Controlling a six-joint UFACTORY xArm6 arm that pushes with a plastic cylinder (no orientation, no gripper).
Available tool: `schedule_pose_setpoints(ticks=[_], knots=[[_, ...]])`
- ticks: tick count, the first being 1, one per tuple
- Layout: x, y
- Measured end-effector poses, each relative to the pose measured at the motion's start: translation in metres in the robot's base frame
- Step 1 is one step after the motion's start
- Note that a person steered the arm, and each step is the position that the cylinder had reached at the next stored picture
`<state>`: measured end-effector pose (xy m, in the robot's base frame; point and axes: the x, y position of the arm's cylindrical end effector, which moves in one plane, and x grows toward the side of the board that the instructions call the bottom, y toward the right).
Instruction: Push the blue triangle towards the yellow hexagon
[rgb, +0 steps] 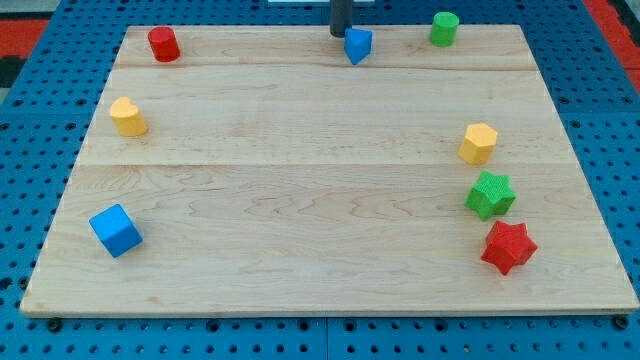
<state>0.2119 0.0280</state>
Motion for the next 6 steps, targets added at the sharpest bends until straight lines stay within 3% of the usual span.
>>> schedule_pose_setpoints(ticks=[1,3,5,6], knots=[[0.019,0.005],[0.008,-0.003],[0.087,0.047],[0.066,0.045]])
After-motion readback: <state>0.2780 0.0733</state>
